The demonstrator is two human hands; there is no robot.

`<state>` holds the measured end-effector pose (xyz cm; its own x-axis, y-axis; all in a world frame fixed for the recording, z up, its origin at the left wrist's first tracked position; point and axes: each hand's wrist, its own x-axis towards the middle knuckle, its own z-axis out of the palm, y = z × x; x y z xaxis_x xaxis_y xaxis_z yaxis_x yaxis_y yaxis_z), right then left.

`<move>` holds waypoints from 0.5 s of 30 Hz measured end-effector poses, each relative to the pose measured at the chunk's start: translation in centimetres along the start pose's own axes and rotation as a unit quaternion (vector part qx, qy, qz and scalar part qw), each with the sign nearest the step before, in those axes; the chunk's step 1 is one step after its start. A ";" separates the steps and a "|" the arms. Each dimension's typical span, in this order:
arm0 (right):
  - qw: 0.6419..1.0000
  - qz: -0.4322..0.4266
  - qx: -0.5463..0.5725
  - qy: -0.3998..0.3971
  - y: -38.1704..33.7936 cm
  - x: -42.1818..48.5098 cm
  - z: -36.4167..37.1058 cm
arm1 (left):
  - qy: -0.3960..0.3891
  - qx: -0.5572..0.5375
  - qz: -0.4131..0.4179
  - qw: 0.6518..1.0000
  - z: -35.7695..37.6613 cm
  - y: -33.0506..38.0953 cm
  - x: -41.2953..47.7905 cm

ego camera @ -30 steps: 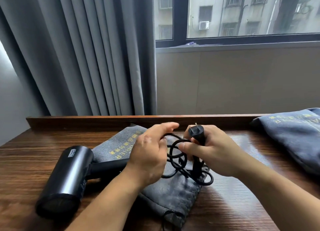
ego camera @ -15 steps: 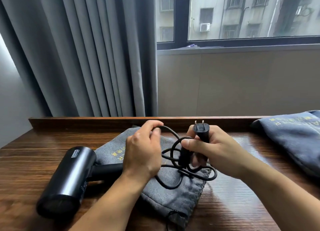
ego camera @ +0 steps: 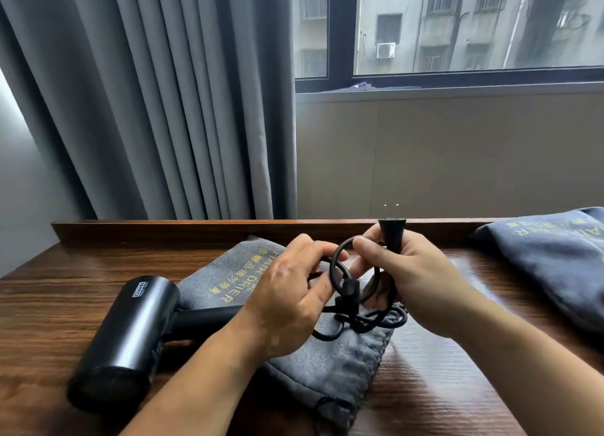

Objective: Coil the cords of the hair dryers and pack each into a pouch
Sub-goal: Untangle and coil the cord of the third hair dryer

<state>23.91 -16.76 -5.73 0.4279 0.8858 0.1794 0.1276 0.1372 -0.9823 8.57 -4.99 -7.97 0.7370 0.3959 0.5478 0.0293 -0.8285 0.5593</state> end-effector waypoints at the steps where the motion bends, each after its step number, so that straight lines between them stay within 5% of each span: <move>1: 1.000 0.012 0.024 0.000 -0.2 -0.1 -0.1 | 0.024 -0.003 -0.010 1.000 -0.1 -0.1 0.0; 5: 0.993 0.023 0.119 -0.003 -1.0 -0.2 -0.8 | 0.110 0.042 -0.077 0.990 -0.6 -0.3 0.1; 10: 0.990 0.001 0.141 -0.012 -0.6 -0.2 -1.2 | 0.090 0.095 -0.228 0.965 -0.5 -0.7 0.4; 15: 0.996 0.032 0.076 0.028 0.4 0.3 -0.9 | 0.105 0.087 -0.073 0.988 -0.2 -0.5 0.1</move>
<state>24.89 -16.80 -6.00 0.4803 0.8697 0.1139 -0.0362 0.1494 -0.9881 8.52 -4.43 -8.11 0.5601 0.5739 0.5974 0.2540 -0.8054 0.5356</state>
